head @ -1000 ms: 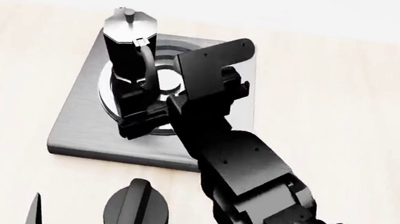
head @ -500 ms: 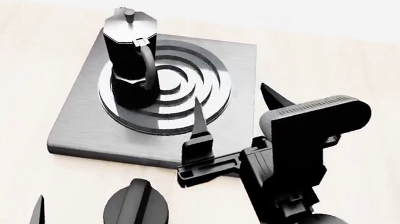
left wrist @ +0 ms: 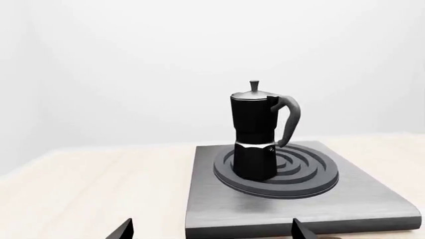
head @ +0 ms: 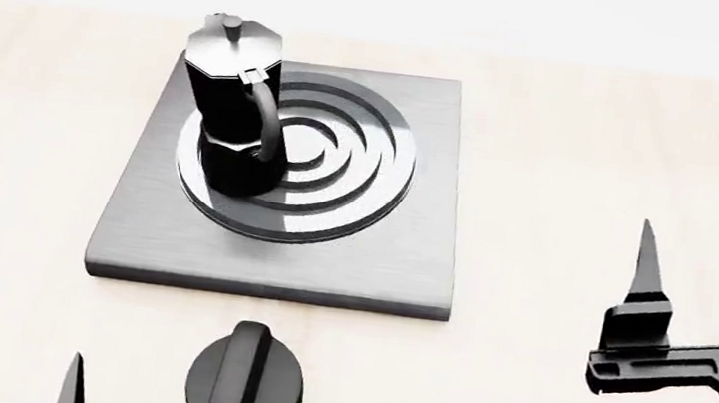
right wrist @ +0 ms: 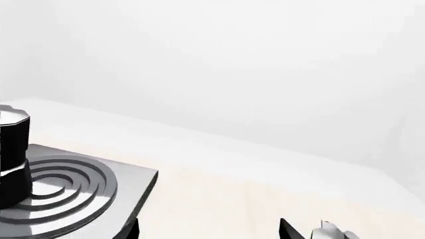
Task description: Put both moka pots on the stove.
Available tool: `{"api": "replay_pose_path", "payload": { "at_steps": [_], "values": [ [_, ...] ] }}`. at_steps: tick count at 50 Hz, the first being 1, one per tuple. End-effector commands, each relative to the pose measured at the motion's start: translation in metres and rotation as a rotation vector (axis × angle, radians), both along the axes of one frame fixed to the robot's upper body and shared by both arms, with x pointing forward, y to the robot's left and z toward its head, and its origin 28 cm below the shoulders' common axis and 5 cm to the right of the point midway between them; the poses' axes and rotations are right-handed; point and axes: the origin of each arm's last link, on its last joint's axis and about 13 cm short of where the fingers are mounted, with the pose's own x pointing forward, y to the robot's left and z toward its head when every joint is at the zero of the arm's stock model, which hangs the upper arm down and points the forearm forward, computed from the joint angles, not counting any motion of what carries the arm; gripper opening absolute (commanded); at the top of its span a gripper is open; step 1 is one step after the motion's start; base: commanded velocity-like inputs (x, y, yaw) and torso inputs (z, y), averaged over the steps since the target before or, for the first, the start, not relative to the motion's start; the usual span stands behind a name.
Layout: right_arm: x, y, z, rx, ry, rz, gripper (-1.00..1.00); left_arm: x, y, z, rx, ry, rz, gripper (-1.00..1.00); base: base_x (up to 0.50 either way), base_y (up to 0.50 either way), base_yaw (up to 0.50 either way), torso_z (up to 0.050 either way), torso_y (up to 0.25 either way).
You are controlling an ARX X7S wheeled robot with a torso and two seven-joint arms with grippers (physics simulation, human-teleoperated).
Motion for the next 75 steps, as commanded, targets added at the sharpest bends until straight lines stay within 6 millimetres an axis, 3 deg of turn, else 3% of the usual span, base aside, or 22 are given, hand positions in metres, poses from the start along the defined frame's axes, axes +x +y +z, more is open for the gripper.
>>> {"api": "replay_pose_path", "payload": {
  "at_steps": [1, 12, 36, 55, 75],
  "values": [
    [-0.029, -0.039, 0.004, -0.029, 0.032, -0.149, 1.0, 0.0, -0.001, -0.001, 0.0, 0.002, -0.002, 1.0, 0.0, 0.0, 0.0, 0.0, 0.0],
    [-0.031, -0.063, 0.006, 0.008, 0.08, -0.254, 1.0, -0.002, -0.001, 0.001, -0.001, -0.001, -0.009, 1.0, 0.0, 0.0, 0.0, 0.0, 0.0],
    [0.0, -0.105, -0.011, 0.054, 0.307, -0.348, 1.0, -0.001, 0.0, 0.001, -0.003, -0.004, -0.007, 1.0, 0.0, 0.0, 0.0, 0.0, 0.0],
    [0.033, -0.114, 0.0, 0.07, 0.352, -0.348, 1.0, -0.003, -0.001, -0.001, -0.001, -0.027, -0.029, 1.0, 0.0, 0.0, 0.0, 0.0, 0.0],
    [0.054, -0.112, -0.01, 0.062, 0.403, -0.322, 1.0, -0.003, -0.003, 0.0, 0.0, -0.027, -0.038, 1.0, 0.0, 0.0, 0.0, 0.0, 0.0]
  ]
}}
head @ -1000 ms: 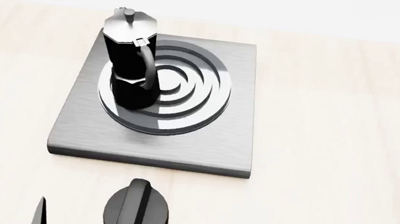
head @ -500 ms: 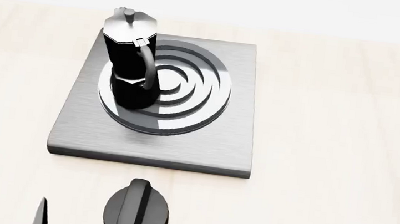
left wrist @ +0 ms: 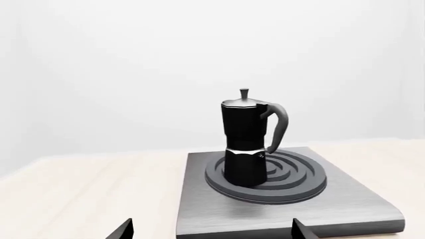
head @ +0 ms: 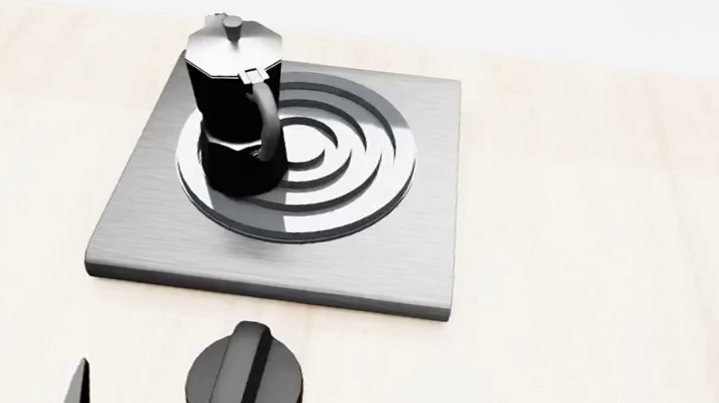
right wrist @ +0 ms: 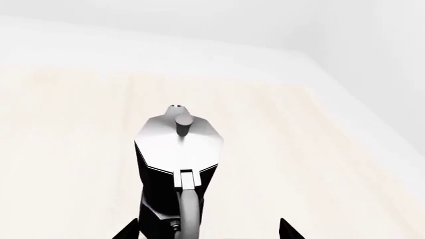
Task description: Put both moka pots on the stove.
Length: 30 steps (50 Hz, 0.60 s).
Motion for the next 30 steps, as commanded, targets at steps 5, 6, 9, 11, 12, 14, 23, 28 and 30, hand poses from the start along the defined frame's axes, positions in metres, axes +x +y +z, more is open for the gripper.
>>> {"api": "replay_pose_path", "payload": {
  "at_steps": [5, 6, 9, 11, 12, 14, 23, 28, 30],
  "values": [
    [0.016, 0.002, -0.011, 0.018, 0.041, 0.028, 1.0, 0.0, -0.001, 0.0, 0.002, 0.0, -0.006, 1.0, 0.0, 0.0, 0.0, 0.0, 0.0],
    [0.016, 0.002, -0.011, 0.022, 0.042, 0.028, 1.0, 0.0, -0.002, 0.0, 0.004, 0.001, -0.007, 1.0, 0.0, 0.0, 0.0, 0.0, 0.0],
    [0.019, -0.002, -0.016, 0.024, 0.046, 0.027, 1.0, 0.0, -0.002, 0.0, 0.004, 0.001, -0.009, 1.0, 0.0, 0.0, 0.0, 0.0, 0.0],
    [0.02, -0.004, -0.02, 0.034, 0.051, 0.02, 1.0, 0.0, -0.001, 0.0, 0.003, 0.001, -0.008, 1.0, 0.0, 0.0, 0.0, 0.0, 0.0],
    [0.02, -0.004, -0.02, 0.036, 0.054, 0.018, 1.0, 0.0, -0.001, 0.0, 0.003, 0.001, -0.007, 1.0, 0.0, 0.0, 0.0, 0.0, 0.0],
    [0.021, -0.005, -0.021, 0.04, 0.052, 0.014, 1.0, 0.0, -0.001, 0.0, 0.003, 0.001, -0.007, 1.0, 0.0, 0.0, 0.0, 0.0, 0.0],
    [0.025, -0.01, -0.033, 0.048, 0.065, -0.002, 1.0, 0.0, -0.002, -0.001, 0.005, 0.002, -0.01, 1.0, 0.0, 0.0, 0.0, 0.0, 0.0],
    [0.027, -0.008, -0.035, 0.048, 0.065, -0.003, 1.0, 0.0, -0.003, -0.002, 0.006, 0.005, -0.012, 1.0, 0.0, 0.0, 0.0, 0.0, 0.0],
    [0.029, -0.008, -0.038, 0.048, 0.067, 0.0, 1.0, 0.0, -0.003, -0.002, 0.006, 0.003, -0.013, 1.0, 0.0, 0.0, 0.0, 0.0, 0.0]
  ]
}}
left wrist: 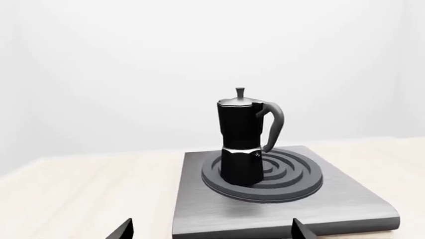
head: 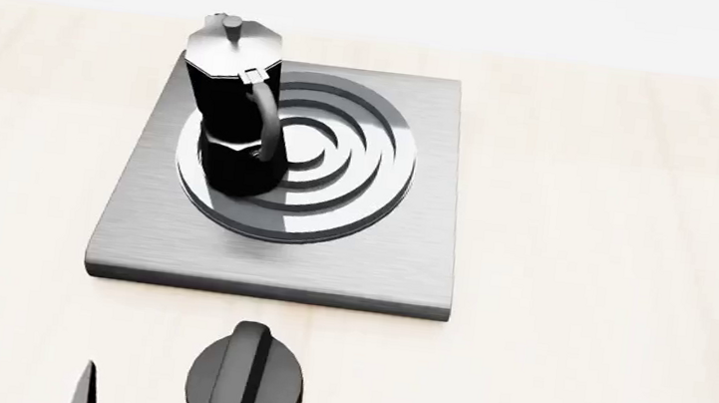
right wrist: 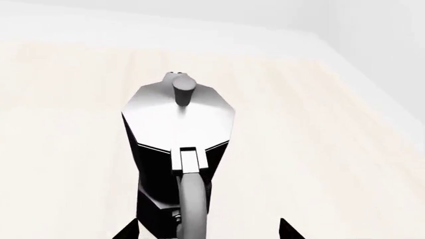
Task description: Put both moka pots on the stove.
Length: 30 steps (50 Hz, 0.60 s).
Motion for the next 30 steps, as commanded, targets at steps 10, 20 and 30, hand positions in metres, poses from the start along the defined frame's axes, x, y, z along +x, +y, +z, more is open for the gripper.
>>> {"api": "replay_pose_path", "payload": {
  "at_steps": [10, 20, 30],
  "values": [
    [0.016, 0.003, -0.012, 0.003, -0.011, 0.009, 1.0, 0.001, -0.001, -0.002, 0.001, 0.003, -0.005, 1.0, 0.0, 0.0, 0.0, 0.0, 0.0],
    [0.022, 0.004, -0.018, 0.002, -0.022, 0.005, 1.0, 0.001, -0.002, -0.003, 0.003, 0.006, -0.006, 1.0, 0.0, 0.0, 0.0, 0.0, 0.0],
    [0.018, 0.004, -0.025, 0.012, -0.016, -0.011, -1.0, 0.001, -0.002, -0.004, 0.005, 0.007, -0.007, 1.0, 0.0, 0.0, 0.0, 0.0, 0.0]
  ]
}}
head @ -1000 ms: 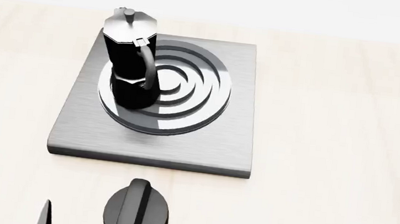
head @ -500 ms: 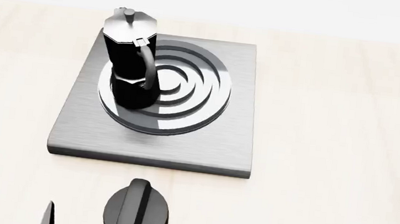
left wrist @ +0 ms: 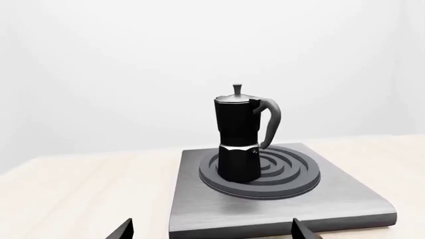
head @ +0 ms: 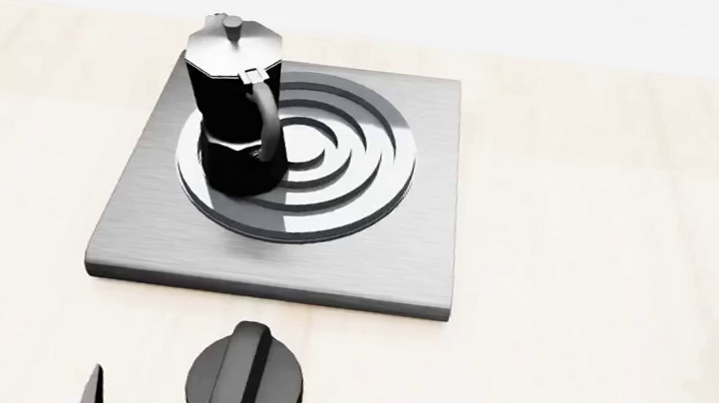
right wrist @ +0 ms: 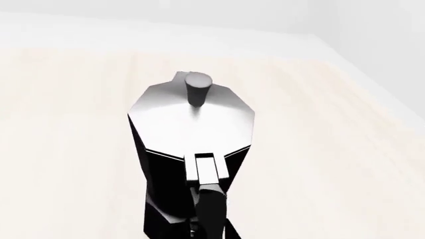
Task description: Put both moka pots on the stove.
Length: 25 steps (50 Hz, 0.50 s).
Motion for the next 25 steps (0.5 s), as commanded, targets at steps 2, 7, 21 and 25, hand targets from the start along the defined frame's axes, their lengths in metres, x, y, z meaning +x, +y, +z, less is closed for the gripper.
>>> {"api": "replay_pose_path", "payload": {
  "at_steps": [2, 7, 21, 25],
  "values": [
    [-0.003, 0.0, -0.008, -0.003, 0.012, -0.012, -1.0, 0.0, 0.0, 0.0, 0.002, 0.0, 0.001, 1.0, 0.0, 0.0, 0.0, 0.0, 0.0],
    [-0.003, 0.0, -0.009, -0.005, 0.012, -0.007, -1.0, 0.0, 0.0, -0.001, 0.002, 0.001, 0.001, 1.0, 0.0, 0.0, 0.0, 0.0, 0.0],
    [0.008, 0.014, 0.011, -0.042, -0.12, 0.051, -1.0, 0.001, -0.001, -0.002, 0.003, 0.005, 0.0, 1.0, 0.0, 0.0, 0.0, 0.0, 0.0],
    [0.011, 0.019, 0.021, -0.054, -0.166, 0.064, -1.0, 0.001, -0.001, -0.002, 0.005, 0.006, -0.001, 1.0, 0.0, 0.0, 0.0, 0.0, 0.0]
  ]
}}
